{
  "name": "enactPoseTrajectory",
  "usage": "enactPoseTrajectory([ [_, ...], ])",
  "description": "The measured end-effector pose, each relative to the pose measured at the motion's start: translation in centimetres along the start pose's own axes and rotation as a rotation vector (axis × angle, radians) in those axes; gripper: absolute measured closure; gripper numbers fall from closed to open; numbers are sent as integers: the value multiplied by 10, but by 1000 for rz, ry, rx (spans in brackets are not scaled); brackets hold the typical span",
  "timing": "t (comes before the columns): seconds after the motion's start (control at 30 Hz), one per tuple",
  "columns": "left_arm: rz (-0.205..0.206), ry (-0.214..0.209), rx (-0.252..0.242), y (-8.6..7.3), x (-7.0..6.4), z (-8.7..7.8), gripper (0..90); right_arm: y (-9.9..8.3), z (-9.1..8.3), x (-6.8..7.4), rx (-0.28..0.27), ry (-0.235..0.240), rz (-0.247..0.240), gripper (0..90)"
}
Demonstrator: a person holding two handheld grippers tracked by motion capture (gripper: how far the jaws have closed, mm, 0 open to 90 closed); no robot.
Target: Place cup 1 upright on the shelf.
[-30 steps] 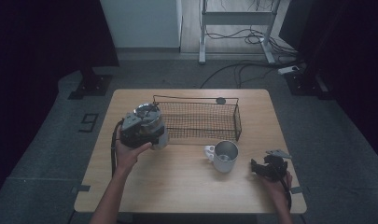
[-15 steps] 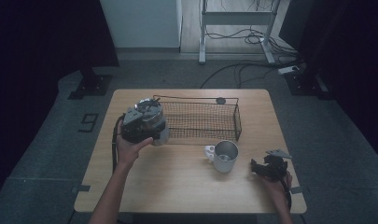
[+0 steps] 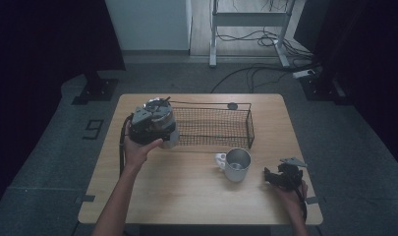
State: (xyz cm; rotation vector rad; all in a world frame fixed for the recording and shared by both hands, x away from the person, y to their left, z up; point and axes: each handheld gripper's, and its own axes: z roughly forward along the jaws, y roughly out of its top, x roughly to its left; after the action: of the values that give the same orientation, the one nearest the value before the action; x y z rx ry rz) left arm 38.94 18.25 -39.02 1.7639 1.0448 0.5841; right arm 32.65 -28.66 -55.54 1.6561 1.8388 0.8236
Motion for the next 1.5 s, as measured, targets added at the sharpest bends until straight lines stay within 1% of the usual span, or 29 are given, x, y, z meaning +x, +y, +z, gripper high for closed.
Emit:
enactPoseTrajectory([
  [0.43,3,1,6,11,0,8,40,0,0,0,0,-2,2,132],
  [0.53,-4,-4,9,13,1,10,40,0,0,0,1,-4,2,132],
  [0.63,1,1,11,15,0,11,41,0,0,0,0,-4,2,132],
  [0.83,-7,1,3,20,-1,15,41,0,0,0,3,-3,2,133],
  [0.93,-4,3,6,22,-1,17,41,0,0,0,2,-3,2,133],
  [1.07,-13,5,8,21,0,20,41,0,0,0,2,-3,1,133],
  [1.23,-13,11,15,21,1,24,41,0,0,0,2,-4,2,133],
  [1.4,-29,-1,17,20,2,29,40,0,0,0,0,-6,1,133],
  [1.5,-25,3,23,22,3,31,41,0,0,0,-1,-6,2,134],
])
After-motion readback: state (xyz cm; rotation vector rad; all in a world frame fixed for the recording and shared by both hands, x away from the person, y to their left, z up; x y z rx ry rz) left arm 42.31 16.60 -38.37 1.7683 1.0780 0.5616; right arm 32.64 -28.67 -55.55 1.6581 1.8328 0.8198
